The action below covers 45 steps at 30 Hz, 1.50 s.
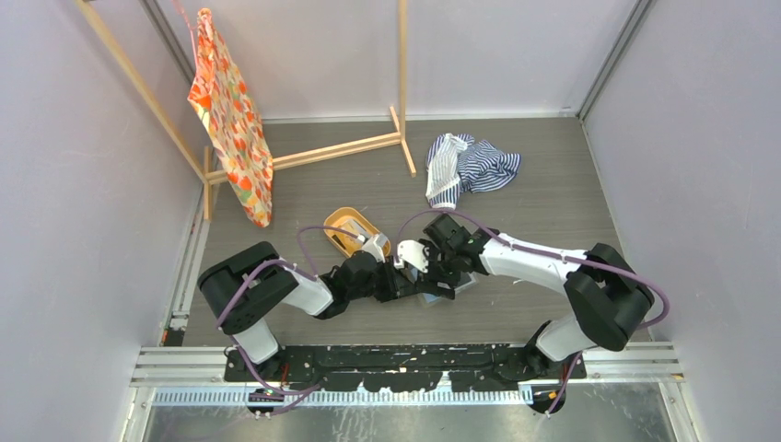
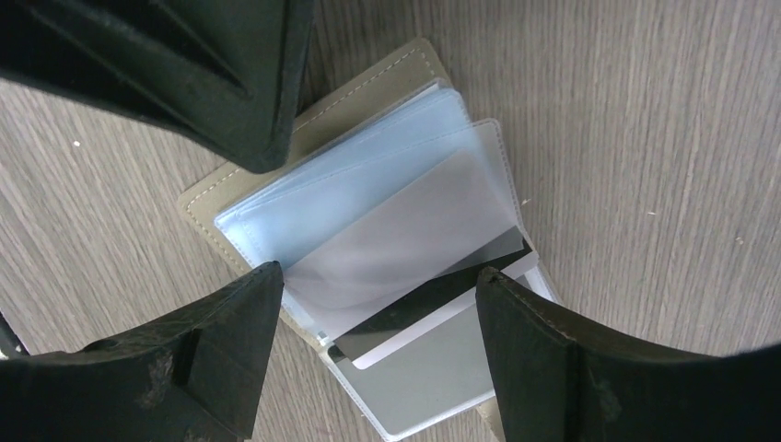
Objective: Put the credit cards into the card holder
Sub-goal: Insert the credit card into the card holder.
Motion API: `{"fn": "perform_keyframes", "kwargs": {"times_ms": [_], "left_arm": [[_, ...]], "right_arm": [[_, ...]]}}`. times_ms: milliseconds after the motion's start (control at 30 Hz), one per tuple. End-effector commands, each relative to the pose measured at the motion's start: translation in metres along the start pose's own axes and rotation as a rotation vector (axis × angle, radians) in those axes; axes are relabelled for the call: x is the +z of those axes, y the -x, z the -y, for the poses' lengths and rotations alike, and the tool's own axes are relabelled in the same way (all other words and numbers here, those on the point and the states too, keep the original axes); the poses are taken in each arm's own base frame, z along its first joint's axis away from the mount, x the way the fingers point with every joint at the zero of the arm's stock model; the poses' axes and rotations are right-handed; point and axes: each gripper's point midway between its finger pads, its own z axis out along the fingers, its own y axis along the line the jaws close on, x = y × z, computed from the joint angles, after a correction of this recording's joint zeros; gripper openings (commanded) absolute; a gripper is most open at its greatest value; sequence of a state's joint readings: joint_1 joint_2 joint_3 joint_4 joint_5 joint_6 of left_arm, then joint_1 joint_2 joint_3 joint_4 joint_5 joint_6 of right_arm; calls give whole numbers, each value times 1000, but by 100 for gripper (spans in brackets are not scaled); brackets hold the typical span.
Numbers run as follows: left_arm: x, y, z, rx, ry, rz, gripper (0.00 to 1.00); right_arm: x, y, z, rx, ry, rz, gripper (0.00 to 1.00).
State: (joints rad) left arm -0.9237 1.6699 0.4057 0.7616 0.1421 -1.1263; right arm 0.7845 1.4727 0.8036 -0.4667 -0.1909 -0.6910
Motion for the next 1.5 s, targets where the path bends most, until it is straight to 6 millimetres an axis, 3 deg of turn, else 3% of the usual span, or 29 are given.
{"fn": "perform_keyframes", "kwargs": {"times_ms": [0, 100, 233, 500, 600, 800, 967, 1467], "left_arm": [[2, -5, -12, 6, 43, -13, 24], [1, -4, -12, 6, 41, -10, 24], [-1, -3, -10, 8, 36, -3, 24], [-5, 0, -4, 29, 41, -7, 24], [-6, 1, -3, 35, 47, -6, 25], [-5, 2, -3, 37, 52, -7, 25], [-3, 1, -3, 36, 51, -12, 25], [-3, 0, -5, 34, 51, -10, 25]], "right_arm": [[-3, 24, 17, 36, -53, 50, 81], [-7, 27, 10, 36, -15, 57, 83], [-32, 39, 0, 64, 93, 139, 85], [-53, 1, 18, 115, 132, 116, 82], [-46, -13, 16, 50, 112, 94, 83], [-30, -21, 21, -2, 65, 37, 84], [-17, -20, 18, -79, 33, -17, 85], [-1, -5, 8, -146, 6, -37, 86]]}}
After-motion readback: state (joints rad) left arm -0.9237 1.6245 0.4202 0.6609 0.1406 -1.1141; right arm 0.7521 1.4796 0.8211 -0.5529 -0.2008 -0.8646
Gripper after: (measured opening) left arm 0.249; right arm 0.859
